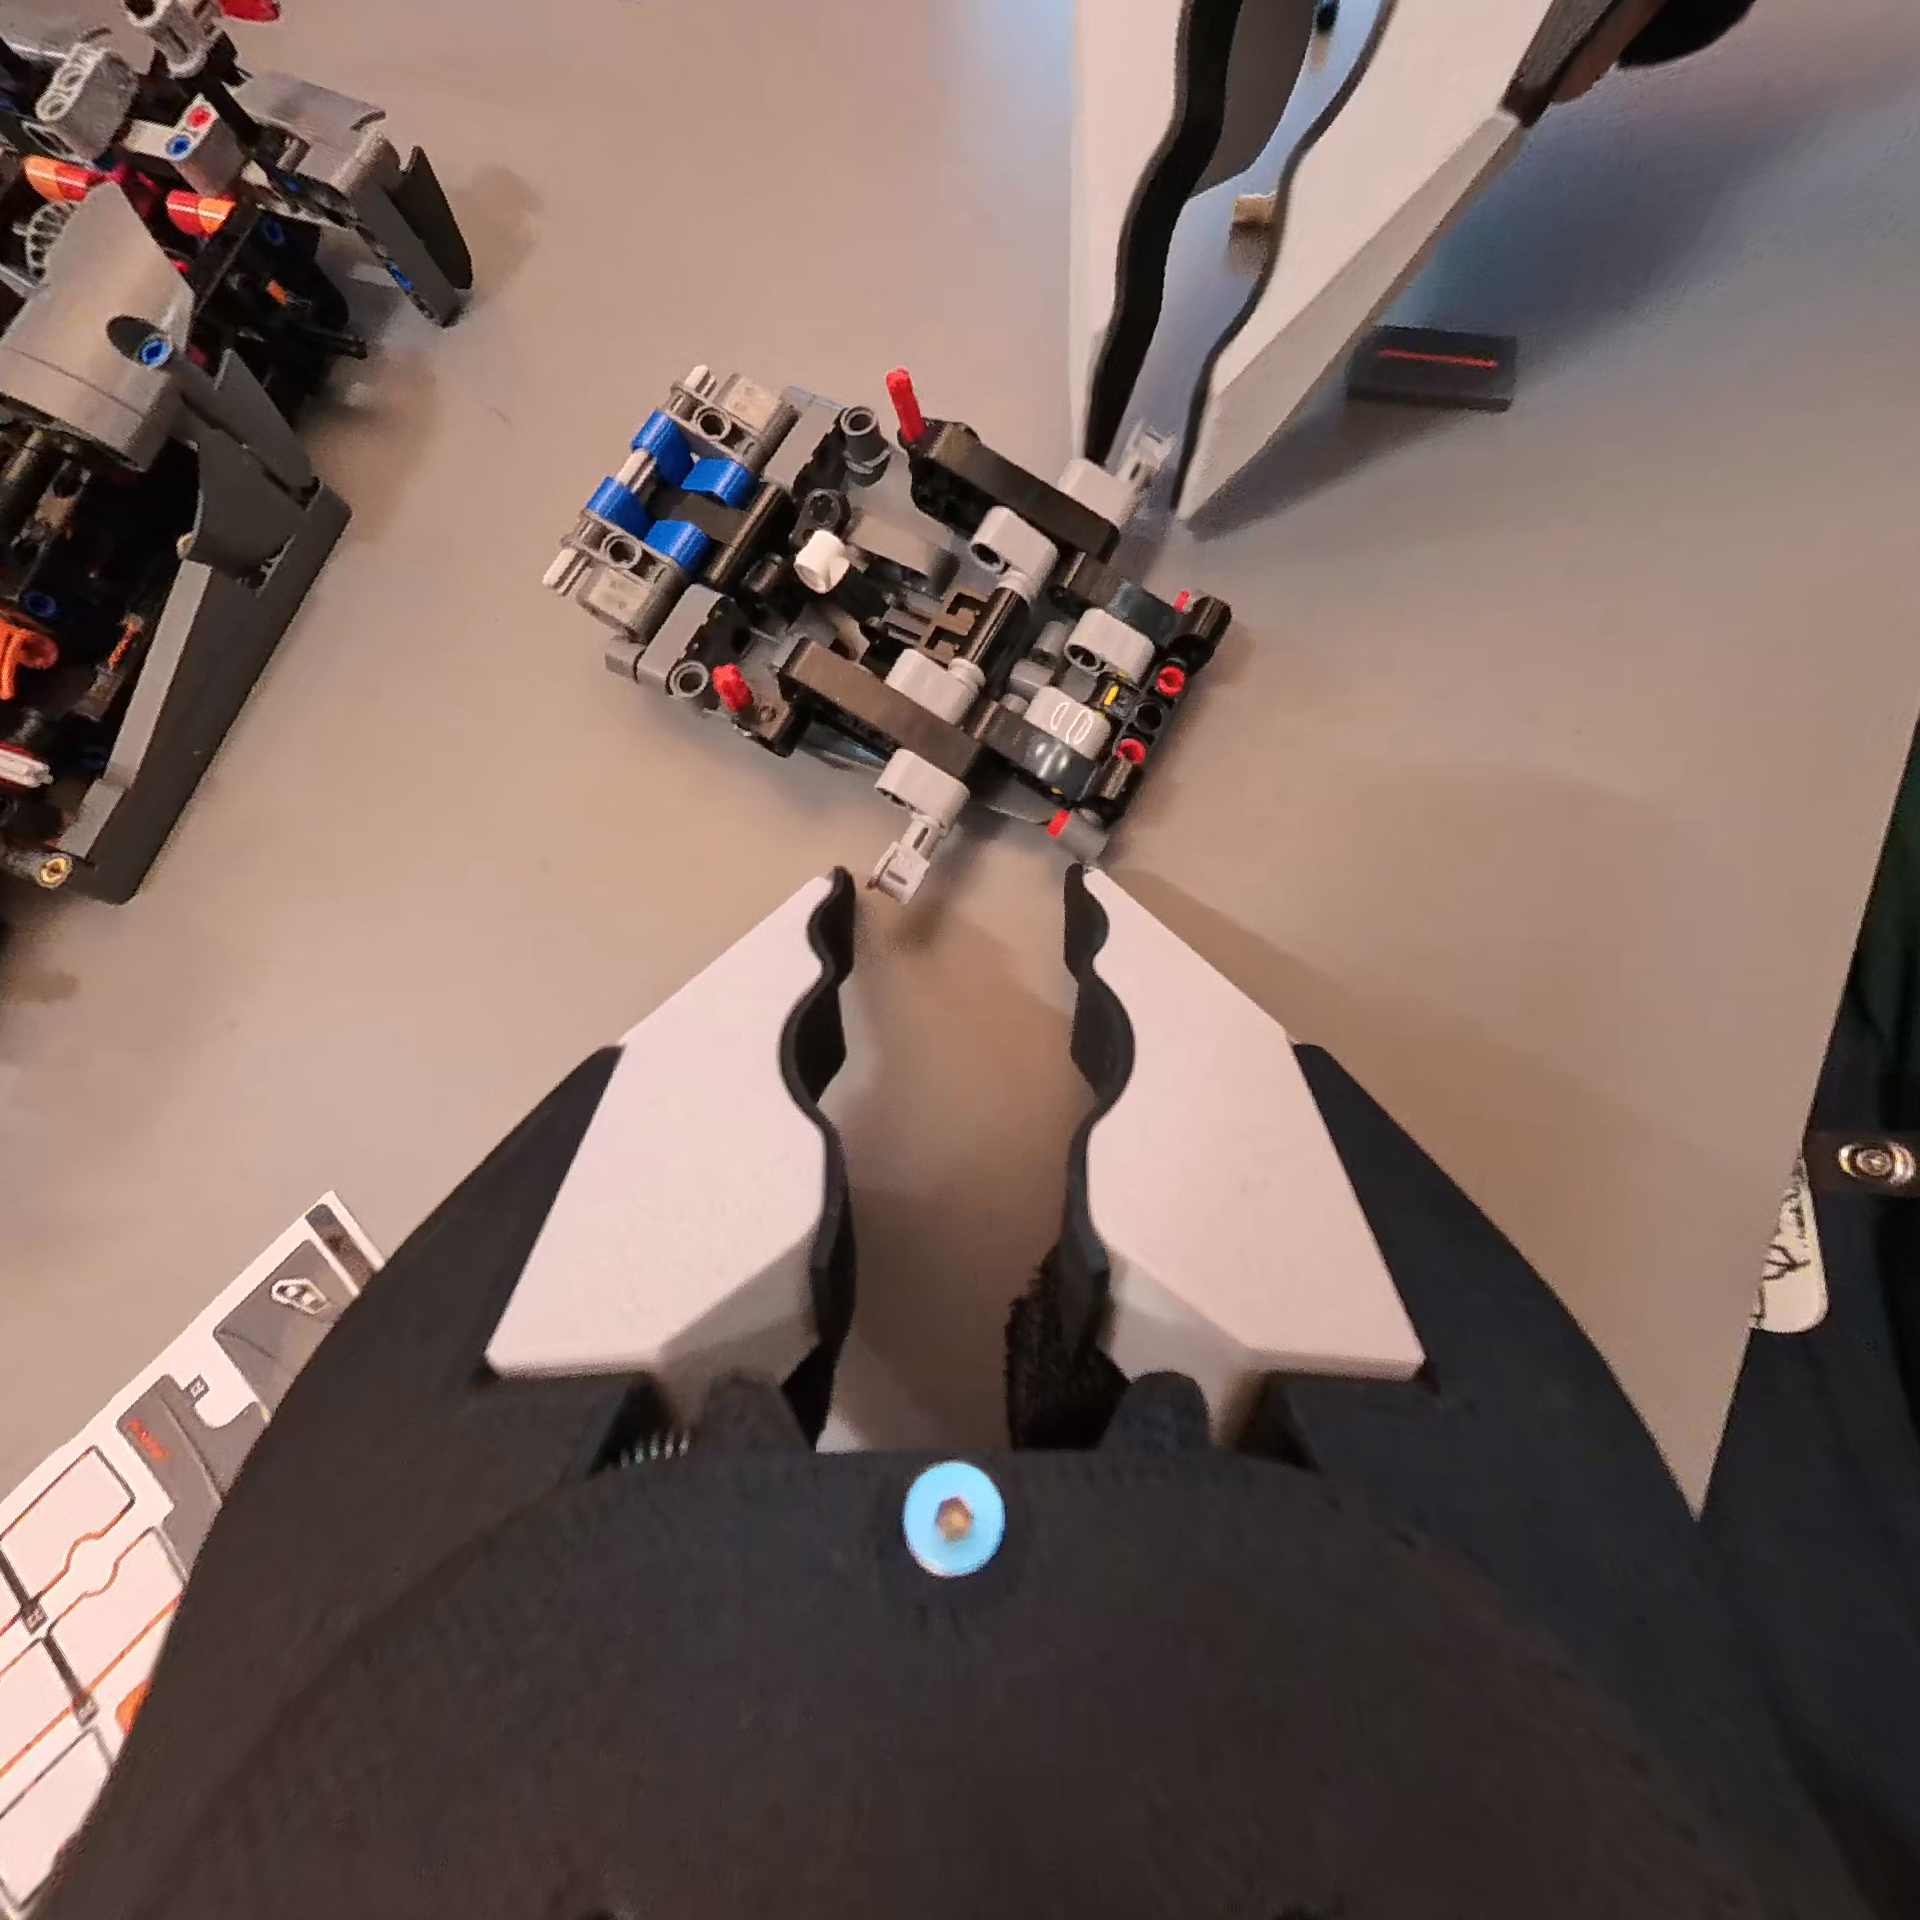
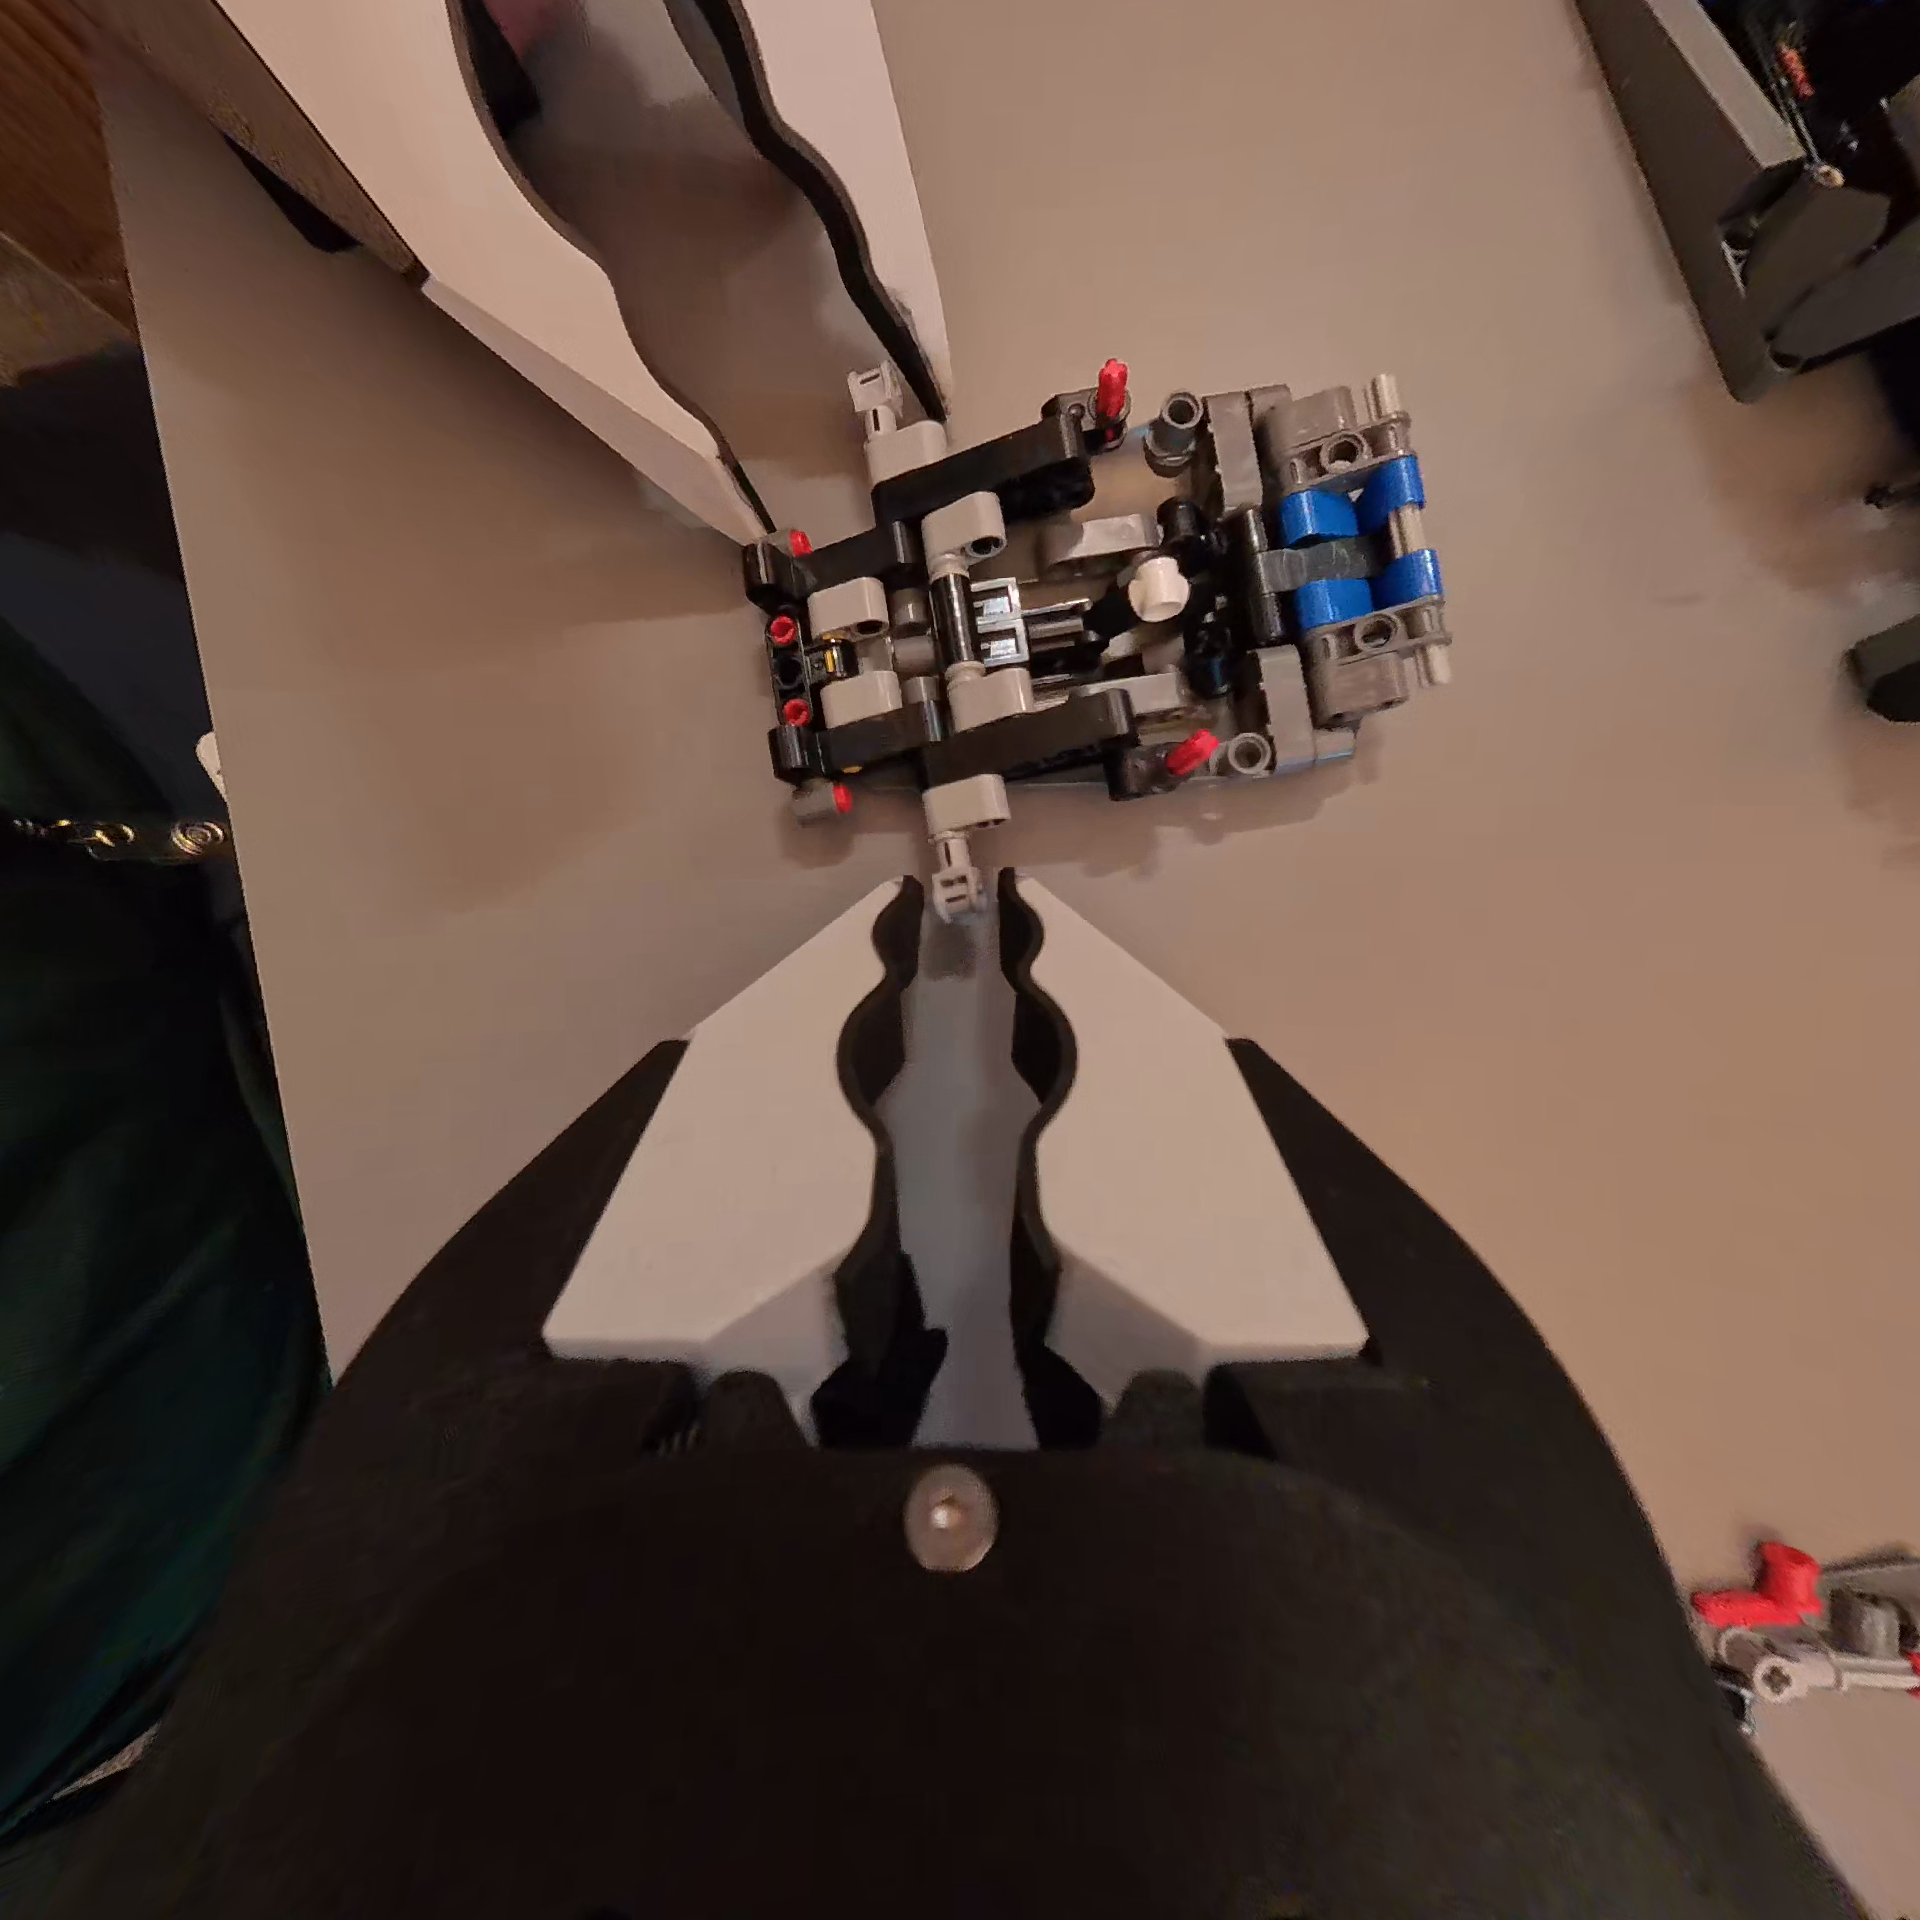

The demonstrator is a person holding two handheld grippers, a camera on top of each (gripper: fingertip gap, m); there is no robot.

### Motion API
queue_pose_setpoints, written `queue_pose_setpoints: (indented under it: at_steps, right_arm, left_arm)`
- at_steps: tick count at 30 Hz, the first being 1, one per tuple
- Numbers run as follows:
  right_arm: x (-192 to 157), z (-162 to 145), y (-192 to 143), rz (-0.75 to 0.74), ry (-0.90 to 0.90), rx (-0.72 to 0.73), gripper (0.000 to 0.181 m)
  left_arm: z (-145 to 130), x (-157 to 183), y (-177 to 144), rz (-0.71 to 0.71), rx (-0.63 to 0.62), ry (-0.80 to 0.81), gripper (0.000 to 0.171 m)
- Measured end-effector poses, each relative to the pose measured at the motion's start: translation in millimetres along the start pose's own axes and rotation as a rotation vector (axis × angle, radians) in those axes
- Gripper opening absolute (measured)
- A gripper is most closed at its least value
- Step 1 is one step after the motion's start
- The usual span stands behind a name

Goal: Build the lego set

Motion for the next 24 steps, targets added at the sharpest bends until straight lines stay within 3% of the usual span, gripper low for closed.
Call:
queue_pose_setpoints:
  at_steps: [24]
  right_arm:
    - [4.9,8.5,-4.3,-0.012,0.008,0.039,0.007]
  left_arm:
    - [0.7,-4.4,-1.5,0.023,0.024,0.011,0.023]
Point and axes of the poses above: each gripper's, where its closed fingertips meet, y out along the fingers, z out of its top, x = y × z across the jaws, the point moved 3 cm from there along -y, back along the fingers, and after that the axes turned 8 degrees about -x, right-handed, at the moved point
